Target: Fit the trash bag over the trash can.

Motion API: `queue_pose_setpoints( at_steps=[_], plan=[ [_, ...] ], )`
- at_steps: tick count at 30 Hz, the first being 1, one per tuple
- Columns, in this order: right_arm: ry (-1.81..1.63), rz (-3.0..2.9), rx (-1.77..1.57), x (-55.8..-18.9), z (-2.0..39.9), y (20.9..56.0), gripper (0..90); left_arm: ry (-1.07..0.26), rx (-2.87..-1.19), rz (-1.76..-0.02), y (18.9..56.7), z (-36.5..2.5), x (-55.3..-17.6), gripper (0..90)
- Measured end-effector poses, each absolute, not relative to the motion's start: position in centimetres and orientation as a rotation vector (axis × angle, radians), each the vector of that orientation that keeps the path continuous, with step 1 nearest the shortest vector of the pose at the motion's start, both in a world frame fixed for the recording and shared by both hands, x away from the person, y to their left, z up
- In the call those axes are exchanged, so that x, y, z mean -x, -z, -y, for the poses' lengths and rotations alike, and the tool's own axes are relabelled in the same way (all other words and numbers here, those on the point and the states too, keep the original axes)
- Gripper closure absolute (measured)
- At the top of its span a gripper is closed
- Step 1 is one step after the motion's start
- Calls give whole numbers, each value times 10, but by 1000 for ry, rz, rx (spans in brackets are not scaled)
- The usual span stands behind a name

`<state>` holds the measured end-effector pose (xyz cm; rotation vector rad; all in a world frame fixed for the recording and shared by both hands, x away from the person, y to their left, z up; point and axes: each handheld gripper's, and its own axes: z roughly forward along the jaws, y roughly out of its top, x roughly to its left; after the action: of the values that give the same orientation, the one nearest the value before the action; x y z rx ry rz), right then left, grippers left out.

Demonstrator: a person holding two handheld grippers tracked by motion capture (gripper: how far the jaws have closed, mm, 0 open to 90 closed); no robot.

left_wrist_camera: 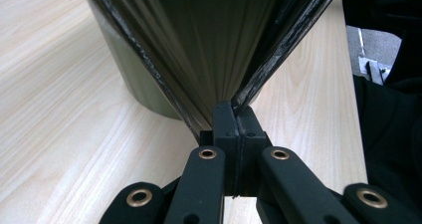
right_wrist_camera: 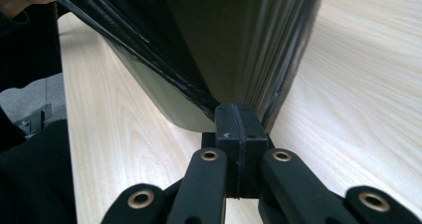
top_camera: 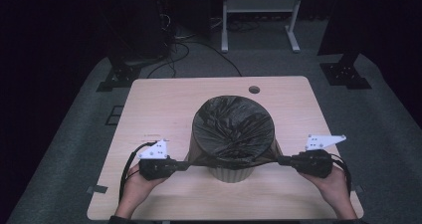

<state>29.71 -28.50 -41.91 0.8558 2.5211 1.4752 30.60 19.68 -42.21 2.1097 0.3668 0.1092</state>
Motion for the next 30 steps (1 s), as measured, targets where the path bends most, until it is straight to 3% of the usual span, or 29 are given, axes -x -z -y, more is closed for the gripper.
queue_pose_setpoints(
  at_steps=[30],
  plan=[
    [-1355, -2540, -829, -301, 274, 430, 900, -167, -2165, -265, 432, -184, -307, 896]
  ],
)
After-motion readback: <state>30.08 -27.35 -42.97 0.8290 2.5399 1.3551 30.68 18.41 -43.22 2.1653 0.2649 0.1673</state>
